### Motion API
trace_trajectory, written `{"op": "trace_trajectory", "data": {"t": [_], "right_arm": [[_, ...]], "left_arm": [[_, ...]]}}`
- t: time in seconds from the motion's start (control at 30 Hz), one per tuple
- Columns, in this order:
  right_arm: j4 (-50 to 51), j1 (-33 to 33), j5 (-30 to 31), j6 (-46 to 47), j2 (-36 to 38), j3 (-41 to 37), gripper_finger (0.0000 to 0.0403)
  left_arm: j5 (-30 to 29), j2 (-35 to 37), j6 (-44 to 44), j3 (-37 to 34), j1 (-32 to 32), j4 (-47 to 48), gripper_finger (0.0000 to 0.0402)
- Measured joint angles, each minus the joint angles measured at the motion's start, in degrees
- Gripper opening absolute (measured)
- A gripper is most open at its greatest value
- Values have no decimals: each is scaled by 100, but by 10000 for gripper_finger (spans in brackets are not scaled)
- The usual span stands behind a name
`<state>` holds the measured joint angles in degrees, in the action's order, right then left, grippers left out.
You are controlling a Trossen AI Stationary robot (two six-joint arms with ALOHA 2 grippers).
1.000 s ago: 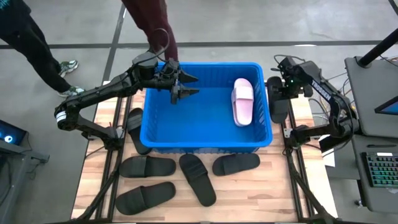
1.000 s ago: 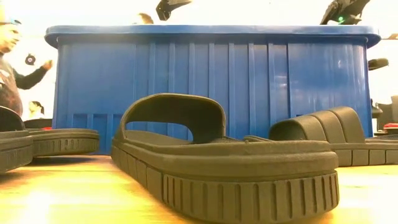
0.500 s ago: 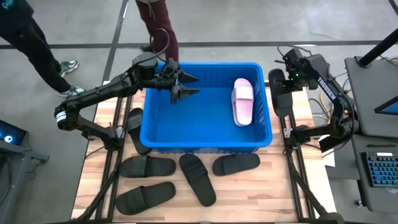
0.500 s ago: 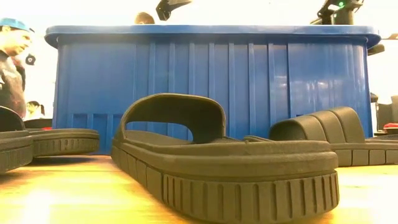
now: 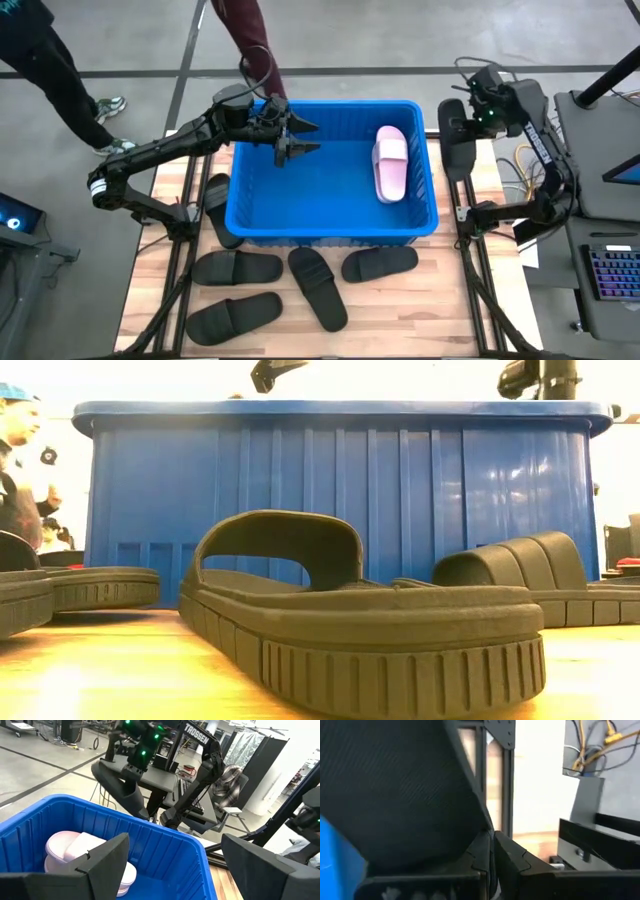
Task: Pick and place slides into bin
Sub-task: Put the black slide into the blue bin
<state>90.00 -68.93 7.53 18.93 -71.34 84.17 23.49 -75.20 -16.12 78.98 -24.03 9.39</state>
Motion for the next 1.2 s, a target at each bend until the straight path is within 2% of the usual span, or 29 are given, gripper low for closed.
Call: {"op": "trace_trajectory", "data": {"t": [0.27, 0.43, 0.63, 0.87, 1.1, 1.2], "right_arm": [[-15, 66, -499, 69, 542, 159, 8], [-314, 288, -952, 120, 980, 159, 8], [-582, 542, -1183, 332, 1409, 174, 8], [-1476, 556, -2445, 133, 1700, 382, 8], [-2229, 719, -2861, 35, 1826, 592, 8], [-2991, 895, -3467, 47, 1841, 664, 8]], "left_arm": [[-20, 0, 0, 0, 0, -22, 302], [-44, 0, 0, 0, 0, -196, 302], [-140, 0, 2, 0, 0, -293, 302], [-294, 0, -3, 0, 0, -302, 302], [-308, 0, -22, 0, 0, -316, 302], [-314, 0, -139, 0, 0, -424, 302]]}}
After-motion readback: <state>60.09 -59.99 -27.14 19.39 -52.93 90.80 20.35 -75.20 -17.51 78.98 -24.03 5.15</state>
